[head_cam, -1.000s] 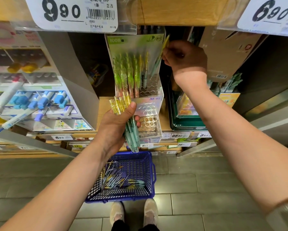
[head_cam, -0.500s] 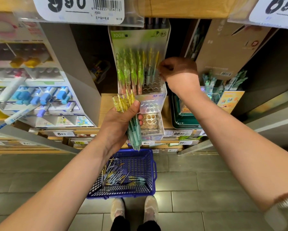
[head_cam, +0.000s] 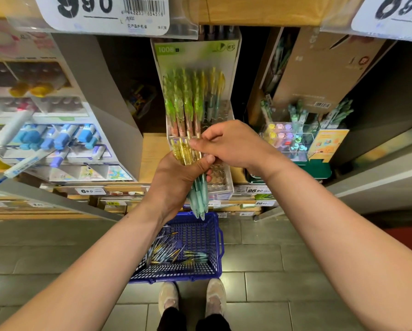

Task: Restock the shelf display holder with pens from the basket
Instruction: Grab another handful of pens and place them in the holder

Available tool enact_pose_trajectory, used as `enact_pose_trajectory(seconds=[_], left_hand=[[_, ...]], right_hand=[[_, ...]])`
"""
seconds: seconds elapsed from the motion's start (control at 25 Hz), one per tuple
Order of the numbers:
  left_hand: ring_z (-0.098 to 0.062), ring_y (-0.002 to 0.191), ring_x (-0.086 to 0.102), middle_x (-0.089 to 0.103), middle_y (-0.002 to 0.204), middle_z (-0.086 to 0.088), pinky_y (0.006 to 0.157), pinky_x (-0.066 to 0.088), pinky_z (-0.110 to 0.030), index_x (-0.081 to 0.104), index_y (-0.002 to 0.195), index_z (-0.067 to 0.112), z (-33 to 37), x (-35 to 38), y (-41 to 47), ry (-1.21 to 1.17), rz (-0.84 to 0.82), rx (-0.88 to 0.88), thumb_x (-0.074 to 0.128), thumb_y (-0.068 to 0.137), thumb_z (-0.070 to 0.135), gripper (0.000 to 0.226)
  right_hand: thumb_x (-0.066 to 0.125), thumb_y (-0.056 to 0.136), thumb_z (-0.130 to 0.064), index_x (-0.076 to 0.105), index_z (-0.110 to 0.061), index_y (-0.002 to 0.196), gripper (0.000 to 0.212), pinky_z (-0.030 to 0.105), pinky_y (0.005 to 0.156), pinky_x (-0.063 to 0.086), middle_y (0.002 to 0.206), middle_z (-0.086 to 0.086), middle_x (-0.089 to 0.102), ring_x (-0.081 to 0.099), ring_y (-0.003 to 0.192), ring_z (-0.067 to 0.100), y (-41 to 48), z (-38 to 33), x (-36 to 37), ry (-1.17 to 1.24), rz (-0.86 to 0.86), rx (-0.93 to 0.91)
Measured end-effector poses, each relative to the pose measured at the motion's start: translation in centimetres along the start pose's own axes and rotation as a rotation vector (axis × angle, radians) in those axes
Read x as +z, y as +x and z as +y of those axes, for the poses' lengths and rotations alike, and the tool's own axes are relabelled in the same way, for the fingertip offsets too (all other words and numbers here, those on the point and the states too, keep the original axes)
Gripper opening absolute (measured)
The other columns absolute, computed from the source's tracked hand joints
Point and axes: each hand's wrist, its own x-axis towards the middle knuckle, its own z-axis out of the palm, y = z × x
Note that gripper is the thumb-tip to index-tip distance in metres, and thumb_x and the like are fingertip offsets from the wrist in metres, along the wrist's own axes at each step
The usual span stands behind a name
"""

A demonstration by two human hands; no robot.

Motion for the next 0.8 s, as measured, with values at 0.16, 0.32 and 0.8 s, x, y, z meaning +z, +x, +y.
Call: enact_pose_trajectory(seconds=[0.16, 0.32, 0.8], left_hand=[[-0.022, 0.077, 0.065, 0.070, 0.092, -0.013, 0.072, 0.058, -0.031, 0.061, 0.127, -0.005, 0.1, -0.3, -0.1, -0.075, 0.000, -0.053, 0.065, 0.095, 0.010, 0.036], [-0.023, 0.078, 0.066, 0.071, 0.090, -0.012, 0.072, 0.059, -0.032, 0.064, 0.124, -0.003, 0.4, -0.5, 0.1, -0.028, -0.004, -0.054, 0.065, 0.095, 0.007, 0.031], [-0.022, 0.075, 0.072, 0.072, 0.082, -0.007, 0.071, 0.063, -0.033, 0.067, 0.101, 0.006, 0.2, -1.6, 0.7, -0.117, 0.096, -0.115, 0.066, 0.097, 0.015, 0.010]], right_hand=[[0.073, 0.091, -0.035, 0.079, -0.015, 0.094, 0.021, 0.031, 0.082, 0.061, 0.084, 0.001, 0.074, 0.069, 0.076, 0.011, 0.7, 1.0, -0.9, 0.295, -0.064, 0.062], [0.065, 0.097, -0.020, 0.069, -0.010, 0.123, 0.028, 0.030, 0.090, 0.059, 0.108, 0.005, 0.074, 0.070, 0.097, 0.017, 0.4, 1.4, -1.0, 0.386, -0.096, 0.047], [0.067, 0.095, -0.005, 0.070, -0.012, 0.097, 0.007, 0.024, 0.078, 0.060, 0.083, 0.002, 0.076, 0.075, 0.081, 0.014, 0.5, -1.3, -7.6, 0.493, 0.481, -0.153]])
